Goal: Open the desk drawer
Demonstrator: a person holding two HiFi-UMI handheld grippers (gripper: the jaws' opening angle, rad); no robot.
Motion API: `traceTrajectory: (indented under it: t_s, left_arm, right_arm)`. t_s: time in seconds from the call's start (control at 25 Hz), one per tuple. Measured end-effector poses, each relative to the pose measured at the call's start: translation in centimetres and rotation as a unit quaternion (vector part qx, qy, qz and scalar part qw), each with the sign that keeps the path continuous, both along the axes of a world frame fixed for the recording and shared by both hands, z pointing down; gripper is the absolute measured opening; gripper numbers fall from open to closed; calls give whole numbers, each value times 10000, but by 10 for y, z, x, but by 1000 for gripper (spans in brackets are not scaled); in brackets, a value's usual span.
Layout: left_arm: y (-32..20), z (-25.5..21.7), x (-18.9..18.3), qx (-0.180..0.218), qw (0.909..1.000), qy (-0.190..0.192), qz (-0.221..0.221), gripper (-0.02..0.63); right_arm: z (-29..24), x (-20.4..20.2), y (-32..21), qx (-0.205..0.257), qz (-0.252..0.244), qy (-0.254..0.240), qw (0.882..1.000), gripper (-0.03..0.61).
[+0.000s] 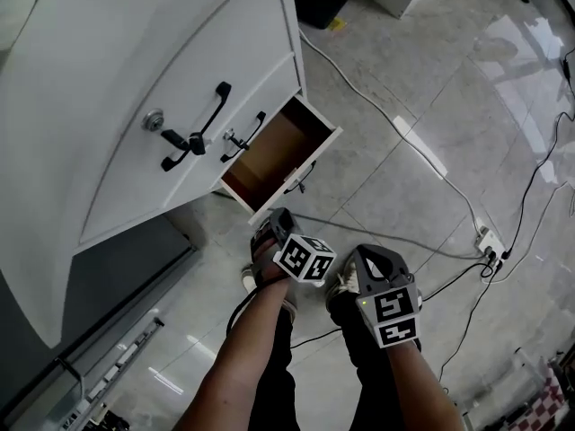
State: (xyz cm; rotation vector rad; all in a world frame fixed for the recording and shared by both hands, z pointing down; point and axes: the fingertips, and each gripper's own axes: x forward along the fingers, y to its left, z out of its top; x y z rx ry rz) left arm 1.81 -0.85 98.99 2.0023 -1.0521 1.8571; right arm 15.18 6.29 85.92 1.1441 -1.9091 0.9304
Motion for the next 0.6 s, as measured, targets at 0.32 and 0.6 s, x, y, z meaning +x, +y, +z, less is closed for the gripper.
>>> traceTrajectory:
  t_s: [0.32,0.6]
  left_arm:
    - [18,-60,-26,-491,9940,489,-848,8]
    - [24,-138,-42,-740,9796,1029,-1557,8]
  right_arm:
    - [-53,-34,-7,-16,-150,78,9999,15]
    - [-123,-72,-6,-84,184,-294,9994,15]
